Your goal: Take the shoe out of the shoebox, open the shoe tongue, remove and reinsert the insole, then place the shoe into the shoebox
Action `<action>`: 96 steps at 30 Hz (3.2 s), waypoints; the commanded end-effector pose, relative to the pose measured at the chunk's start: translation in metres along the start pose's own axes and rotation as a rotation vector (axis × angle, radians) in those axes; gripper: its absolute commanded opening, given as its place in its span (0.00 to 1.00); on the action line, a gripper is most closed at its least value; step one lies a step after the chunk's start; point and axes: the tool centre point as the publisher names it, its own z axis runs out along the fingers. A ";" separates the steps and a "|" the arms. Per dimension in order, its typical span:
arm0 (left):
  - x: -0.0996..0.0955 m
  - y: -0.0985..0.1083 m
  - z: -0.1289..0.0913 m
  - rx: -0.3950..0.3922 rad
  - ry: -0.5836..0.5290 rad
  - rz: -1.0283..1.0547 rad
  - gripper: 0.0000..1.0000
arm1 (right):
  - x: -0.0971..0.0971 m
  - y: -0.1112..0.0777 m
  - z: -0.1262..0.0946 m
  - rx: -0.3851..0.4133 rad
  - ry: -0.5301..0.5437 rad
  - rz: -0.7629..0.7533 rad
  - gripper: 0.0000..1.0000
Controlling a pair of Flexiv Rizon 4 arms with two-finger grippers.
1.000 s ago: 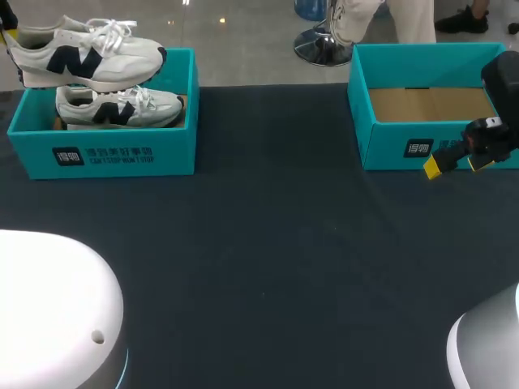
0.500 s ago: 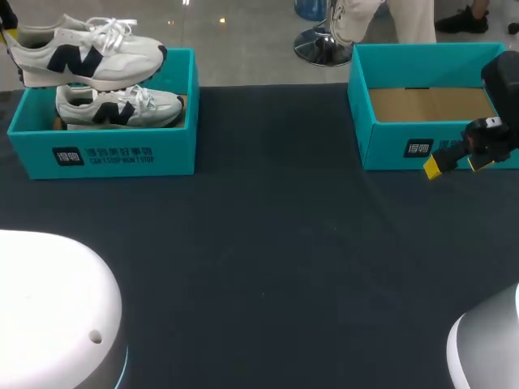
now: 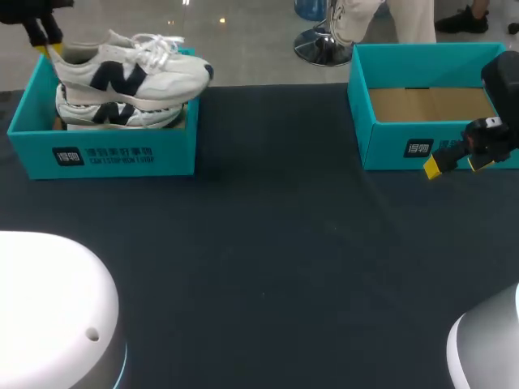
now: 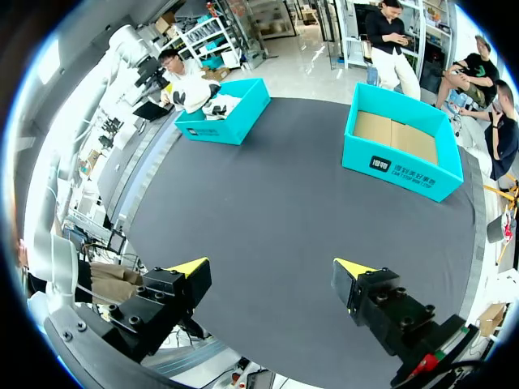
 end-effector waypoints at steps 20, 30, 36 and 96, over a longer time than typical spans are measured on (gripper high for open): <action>-0.149 -0.168 0.050 0.018 0.076 0.099 0.00 | 0.000 0.005 0.001 0.009 0.000 0.001 1.00; -0.168 -0.207 0.062 0.035 0.098 0.094 0.00 | 0.000 0.005 0.001 0.009 0.000 0.001 1.00; -0.177 -0.222 0.062 0.036 0.092 0.096 0.00 | 0.000 0.005 0.001 0.009 0.000 0.001 1.00; -0.206 -0.237 0.148 0.044 0.098 0.158 0.00 | 0.000 0.005 0.001 0.009 0.000 0.001 1.00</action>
